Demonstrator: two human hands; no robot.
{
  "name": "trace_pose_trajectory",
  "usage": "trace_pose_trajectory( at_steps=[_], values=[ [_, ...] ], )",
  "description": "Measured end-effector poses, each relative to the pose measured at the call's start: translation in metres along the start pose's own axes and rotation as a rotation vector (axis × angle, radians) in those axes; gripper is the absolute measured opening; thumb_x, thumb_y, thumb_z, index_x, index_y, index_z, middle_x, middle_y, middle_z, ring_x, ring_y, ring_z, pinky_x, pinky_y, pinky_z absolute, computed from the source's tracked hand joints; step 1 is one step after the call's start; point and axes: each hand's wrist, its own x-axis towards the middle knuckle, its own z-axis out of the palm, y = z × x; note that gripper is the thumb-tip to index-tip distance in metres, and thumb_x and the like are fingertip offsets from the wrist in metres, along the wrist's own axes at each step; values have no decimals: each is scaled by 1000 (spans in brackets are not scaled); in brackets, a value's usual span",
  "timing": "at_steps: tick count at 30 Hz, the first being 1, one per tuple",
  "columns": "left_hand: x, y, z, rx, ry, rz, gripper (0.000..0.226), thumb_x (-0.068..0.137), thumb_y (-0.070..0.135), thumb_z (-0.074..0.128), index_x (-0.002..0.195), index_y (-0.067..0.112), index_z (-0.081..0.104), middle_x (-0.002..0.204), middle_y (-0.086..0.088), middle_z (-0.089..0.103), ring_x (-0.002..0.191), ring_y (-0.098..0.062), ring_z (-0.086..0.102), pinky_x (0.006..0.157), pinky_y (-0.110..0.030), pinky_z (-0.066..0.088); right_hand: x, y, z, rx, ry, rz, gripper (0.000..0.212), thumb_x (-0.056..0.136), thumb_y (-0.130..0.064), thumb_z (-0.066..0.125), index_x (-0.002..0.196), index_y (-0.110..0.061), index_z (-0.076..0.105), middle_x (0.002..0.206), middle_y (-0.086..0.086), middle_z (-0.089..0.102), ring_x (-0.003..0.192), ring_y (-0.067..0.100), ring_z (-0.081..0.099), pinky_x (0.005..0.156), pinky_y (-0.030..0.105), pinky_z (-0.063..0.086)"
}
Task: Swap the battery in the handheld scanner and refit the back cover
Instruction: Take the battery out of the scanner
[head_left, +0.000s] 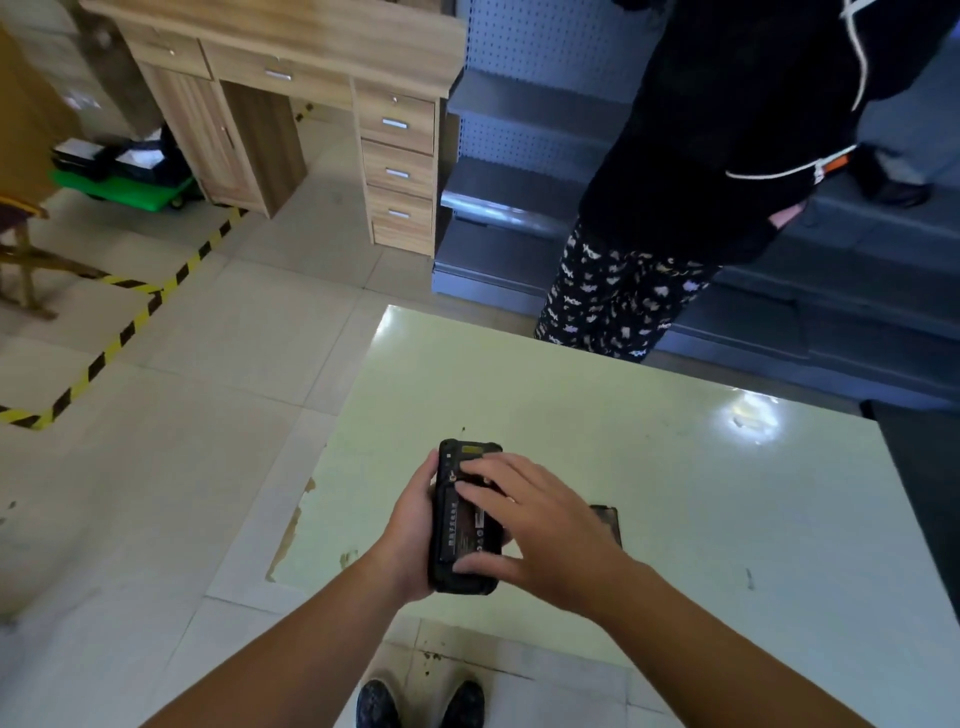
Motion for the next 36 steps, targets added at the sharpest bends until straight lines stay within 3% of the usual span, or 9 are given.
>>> trace_pose_trajectory(
  at_steps=[4,8,11,15,18,20,25,30,36],
  values=[
    [-4,-7,0,14,21,1,68,97,68,42,92,10,78,74,-13,75,61,-29,73,50,-30,57,-7,-9,-9,-198,-19,-52,78,95,-66,52,143,-5,58,150,9,57,141,28,47,116,42,44],
    [-3,-12,0,5,51,-27,70,92,74,44,85,15,81,78,-9,76,65,-27,73,57,-32,56,-13,-10,-3,-431,-81,-214,66,113,-42,28,142,12,52,142,32,58,134,48,54,110,54,48],
    [-7,-15,3,7,19,-29,67,93,70,46,89,13,81,77,-10,76,62,-24,71,53,-29,56,-16,-8,-12,-410,47,-204,58,115,-30,24,134,9,61,119,25,74,107,40,70,91,46,59],
    [-12,-20,9,-13,-17,-20,66,96,65,46,109,11,81,98,-17,77,80,-31,73,69,-38,61,-19,-5,-21,-256,195,-195,53,115,-24,25,127,5,67,103,15,75,84,32,68,76,41,59],
    [-7,-22,10,-12,16,-1,71,96,71,40,105,16,83,97,-14,79,77,-28,76,69,-37,57,-21,-14,-19,-56,169,-45,48,114,-27,29,129,-2,67,104,11,78,86,28,74,70,38,62],
    [-2,-23,10,-4,50,20,72,95,74,39,108,17,81,98,-13,80,79,-29,77,73,-39,56,-19,-25,-19,75,156,117,38,108,-26,40,129,-8,68,110,9,78,95,26,75,79,37,62],
    [4,-19,12,-10,66,46,75,95,76,34,87,22,85,92,-12,81,75,-27,79,69,-39,57,-6,-53,-32,498,197,597,23,101,-36,61,106,-20,76,98,-2,78,87,15,70,82,36,58],
    [9,-19,15,40,36,83,73,97,72,31,82,22,83,77,-4,78,65,-19,75,58,-30,54,3,-55,-30,514,59,753,49,82,-52,76,119,-22,67,114,-4,63,97,12,63,76,21,48],
    [17,-27,16,20,44,68,64,97,69,40,105,19,80,90,-9,80,74,-24,76,63,-34,54,16,-54,-33,453,-199,828,55,81,-36,79,127,-19,54,117,4,42,96,24,62,75,31,51]
  ],
)
